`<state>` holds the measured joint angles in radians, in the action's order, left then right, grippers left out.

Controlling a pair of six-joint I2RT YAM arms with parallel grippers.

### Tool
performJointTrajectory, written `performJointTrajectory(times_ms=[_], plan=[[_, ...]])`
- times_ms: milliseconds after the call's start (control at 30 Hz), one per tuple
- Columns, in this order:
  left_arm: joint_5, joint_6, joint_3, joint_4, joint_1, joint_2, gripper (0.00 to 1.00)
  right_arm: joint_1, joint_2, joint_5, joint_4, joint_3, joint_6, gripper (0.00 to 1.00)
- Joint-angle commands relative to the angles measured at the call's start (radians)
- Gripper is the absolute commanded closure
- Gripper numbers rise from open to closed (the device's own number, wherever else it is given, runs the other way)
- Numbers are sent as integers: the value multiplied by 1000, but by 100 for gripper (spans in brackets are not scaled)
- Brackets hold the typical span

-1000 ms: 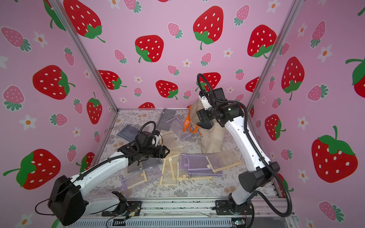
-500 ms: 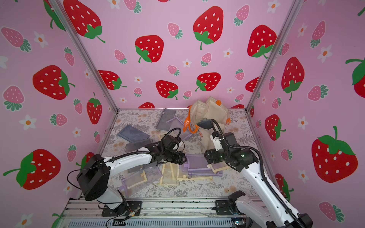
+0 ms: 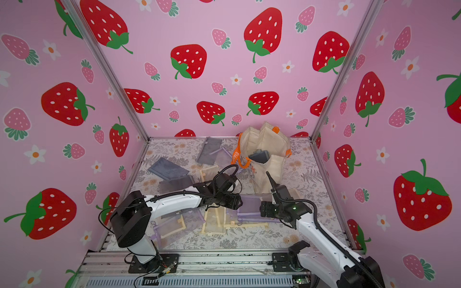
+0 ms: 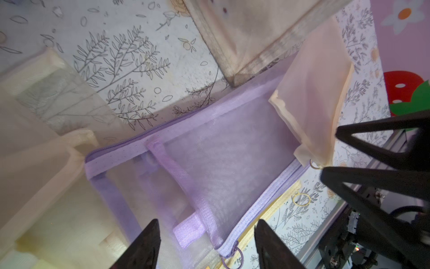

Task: Put the pencil pouch into the canvas bag
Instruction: Move the pencil pouches to the center of the board.

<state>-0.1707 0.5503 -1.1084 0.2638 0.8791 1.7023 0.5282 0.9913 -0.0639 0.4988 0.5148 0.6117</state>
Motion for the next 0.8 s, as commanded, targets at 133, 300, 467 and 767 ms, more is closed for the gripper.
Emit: performJointTrajectory(times_ms=[133,300,467,767], plan=[[21,37,138,-21,-90,-184,33,81,257,-1,-266,-21,75,18],[-1,37,230,25,-211,-333,34,243,473,-19,-402,55,137,18],[-26,25,297,77,-343,-469,34,410,715,-91,-490,267,167,18],[-56,8,338,144,-436,-558,35,509,747,-137,-426,447,92,19]])
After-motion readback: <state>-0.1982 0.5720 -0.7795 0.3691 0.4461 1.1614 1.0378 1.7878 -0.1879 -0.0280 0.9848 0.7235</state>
